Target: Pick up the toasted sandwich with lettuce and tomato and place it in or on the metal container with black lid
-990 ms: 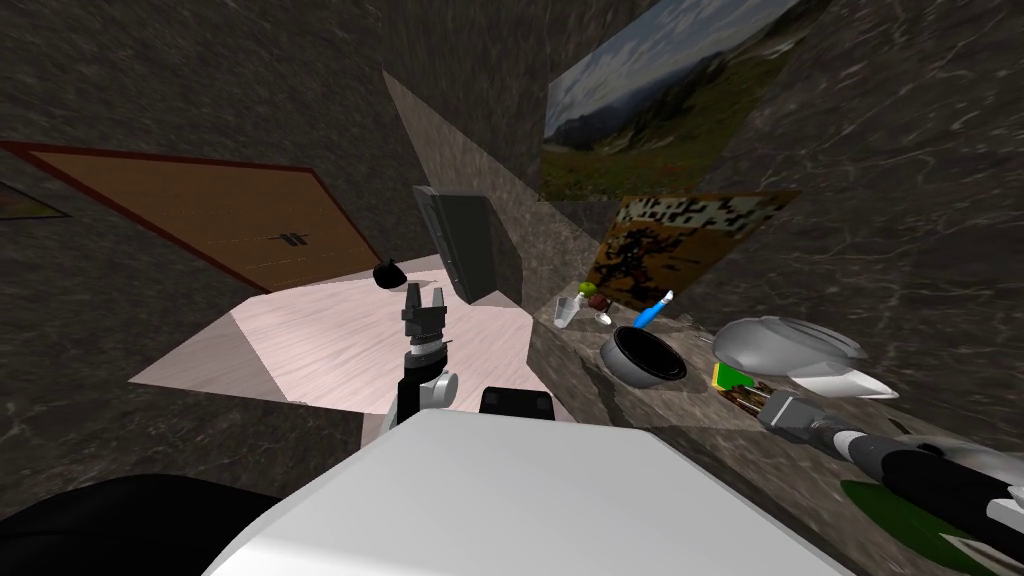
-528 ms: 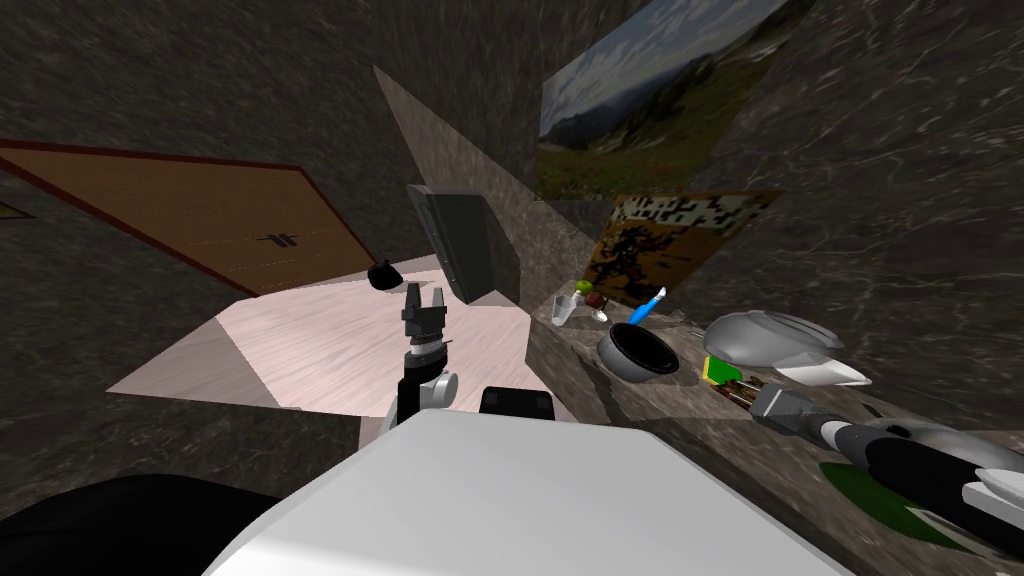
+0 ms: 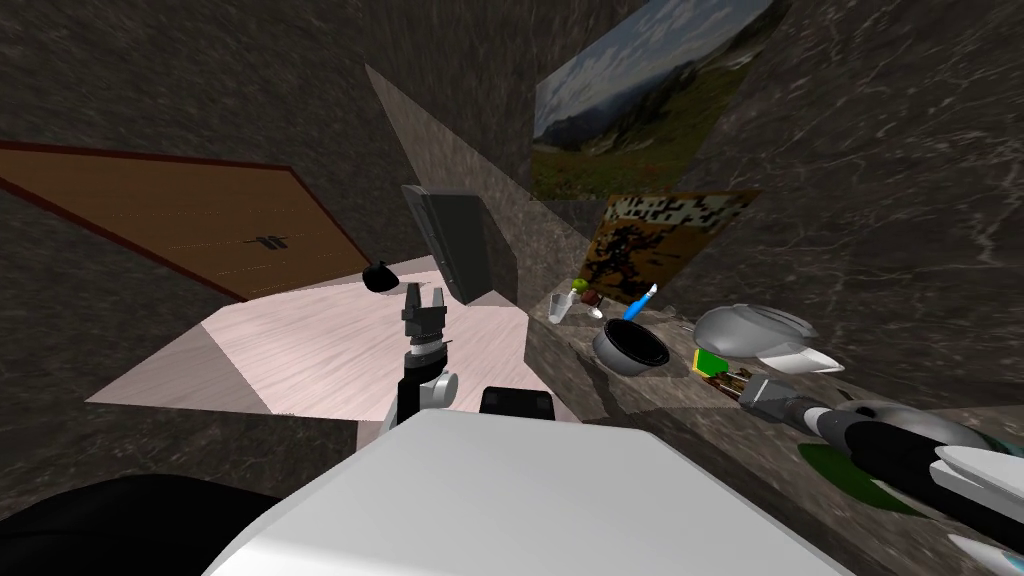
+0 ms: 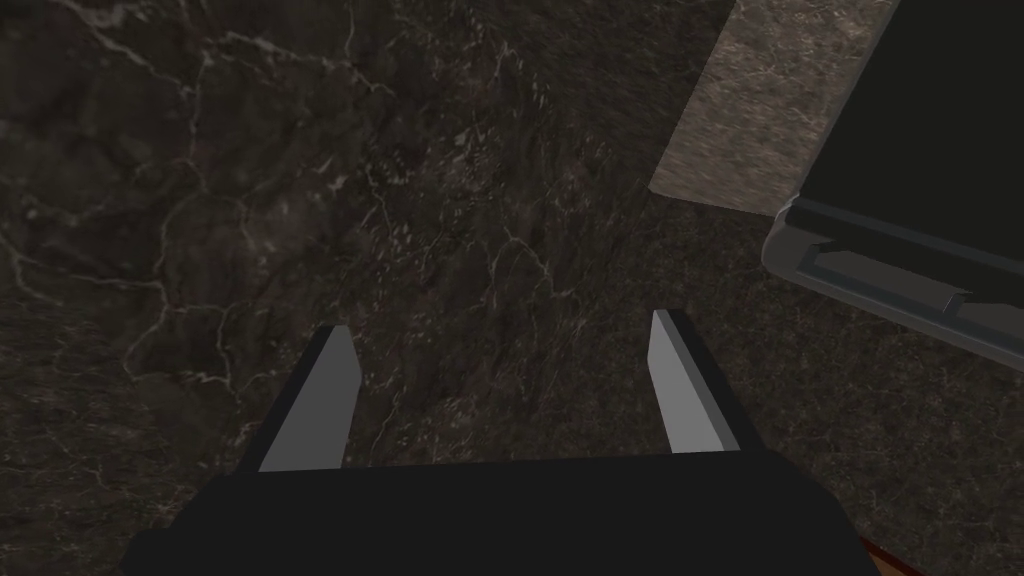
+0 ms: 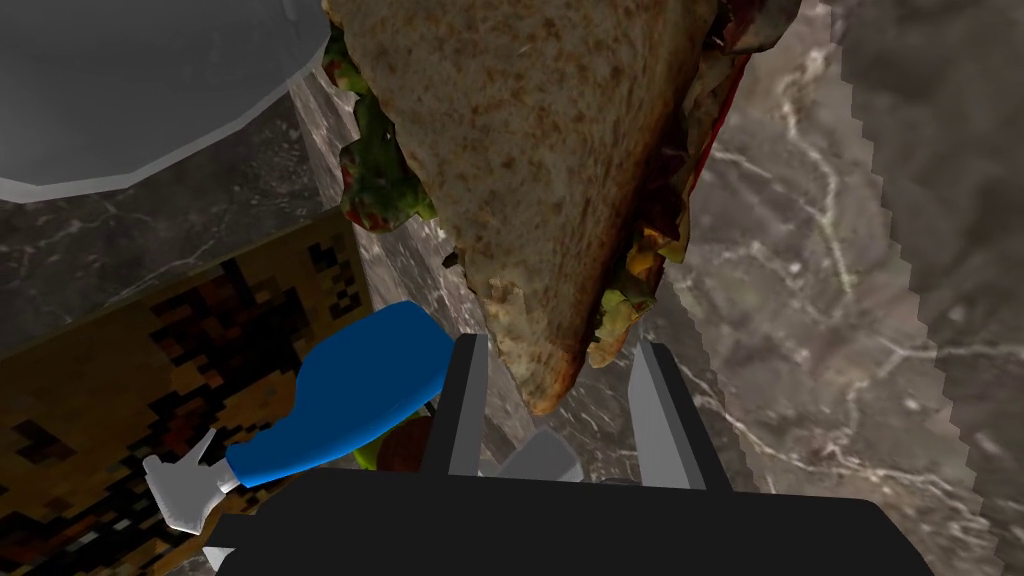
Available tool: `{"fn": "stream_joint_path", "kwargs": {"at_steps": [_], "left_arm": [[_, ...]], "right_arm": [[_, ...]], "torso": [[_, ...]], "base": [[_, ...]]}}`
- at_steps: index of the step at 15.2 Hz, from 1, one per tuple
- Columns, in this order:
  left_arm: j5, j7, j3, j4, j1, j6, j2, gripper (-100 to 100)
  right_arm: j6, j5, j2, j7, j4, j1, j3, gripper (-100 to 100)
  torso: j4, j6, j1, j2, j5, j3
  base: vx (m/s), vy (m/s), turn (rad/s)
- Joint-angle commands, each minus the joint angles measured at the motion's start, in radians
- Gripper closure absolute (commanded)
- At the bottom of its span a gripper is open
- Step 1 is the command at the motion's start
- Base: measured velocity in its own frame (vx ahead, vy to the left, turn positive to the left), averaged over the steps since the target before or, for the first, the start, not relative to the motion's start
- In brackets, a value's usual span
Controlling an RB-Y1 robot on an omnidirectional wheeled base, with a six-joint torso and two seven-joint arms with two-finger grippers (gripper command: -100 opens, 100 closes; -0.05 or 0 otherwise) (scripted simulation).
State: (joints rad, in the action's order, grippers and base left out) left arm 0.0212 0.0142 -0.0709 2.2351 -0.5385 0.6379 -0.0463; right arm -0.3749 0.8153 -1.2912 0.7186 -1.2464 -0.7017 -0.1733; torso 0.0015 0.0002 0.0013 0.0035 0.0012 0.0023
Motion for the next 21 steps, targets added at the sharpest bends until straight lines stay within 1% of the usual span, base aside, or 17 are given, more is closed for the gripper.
{"fn": "stream_joint_path", "kwargs": {"at_steps": [1, 2, 3, 4, 5, 6, 7, 8, 13, 21], "left_arm": [[0.0, 0.0, 0.0, 0.0, 0.0, 0.0, 0.0, 0], [0.0, 0.0, 0.0, 0.0, 0.0, 0.0, 0.0, 0], [0.0, 0.0, 0.0, 0.0, 0.0, 0.0, 0.0, 0], [0.0, 0.0, 0.0, 0.0, 0.0, 0.0, 0.0, 0], [0.0, 0.0, 0.0, 0.0, 0.0, 0.0, 0.0, 0], [0.0, 0.0, 0.0, 0.0, 0.0, 0.0, 0.0, 0], [0.0, 0.0, 0.0, 0.0, 0.0, 0.0, 0.0, 0], [0.0, 0.0, 0.0, 0.0, 0.0, 0.0, 0.0, 0], [0.0, 0.0, 0.0, 0.0, 0.0, 0.0, 0.0, 0], [0.0, 0.0, 0.0, 0.0, 0.0, 0.0, 0.0, 0]], "right_arm": [[0.003, 0.026, -0.004, -0.029, -0.012, 0.002, -0.003, 100], [0.008, 0.057, -0.007, -0.061, -0.027, 0.003, -0.008, 100], [0.008, 0.057, -0.007, -0.061, -0.027, 0.003, -0.008, 100], [0.013, 0.089, -0.011, -0.093, -0.043, 0.003, -0.012, 100], [0.013, 0.089, -0.011, -0.093, -0.043, 0.003, -0.012, 100], [0.013, 0.076, -0.012, -0.081, -0.041, -0.001, -0.01, 100], [-0.004, 0.073, -0.051, -0.103, -0.041, -0.007, -0.029, 100], [-0.004, 0.073, -0.051, -0.103, -0.041, -0.007, -0.029, 100], [-0.041, 0.061, -0.131, -0.139, -0.039, -0.022, -0.068, 100], [-0.102, 0.036, -0.262, -0.201, -0.03, -0.045, -0.133, 100]], "torso": [[0.0, 0.0, 0.0, 0.0, 0.0, 0.0], [0.0, 0.0, 0.0, 0.0, 0.0, 0.0], [0.0, 0.0, 0.0, 0.0, 0.0, 0.0], [0.0, 0.0, 0.001, 0.0, 0.001, 0.0], [0.0, 0.0, 0.001, 0.0, 0.001, 0.0], [0.0, 0.0, 0.001, 0.0, 0.001, 0.0], [0.0, 0.0, 0.001, 0.0, 0.001, 0.0], [0.001, 0.001, 0.003, 0.0, 0.002, 0.0], [0.0, -0.001, 0.016, -0.003, 0.006, -0.001], [0.001, -0.001, 0.019, -0.003, 0.008, -0.001]], "base": [[-0.016, -0.002, -0.044], [-0.017, -0.003, -0.052], [-0.016, -0.004, -0.041], [-0.019, -0.008, -0.058], [-0.019, -0.007, -0.04], [-0.01, -0.003, -0.006], [0.005, 0.047, -0.084], [0.011, 0.082, -0.111], [0.029, 0.139, -0.08], [0.026, 0.15, -0.093]]}}
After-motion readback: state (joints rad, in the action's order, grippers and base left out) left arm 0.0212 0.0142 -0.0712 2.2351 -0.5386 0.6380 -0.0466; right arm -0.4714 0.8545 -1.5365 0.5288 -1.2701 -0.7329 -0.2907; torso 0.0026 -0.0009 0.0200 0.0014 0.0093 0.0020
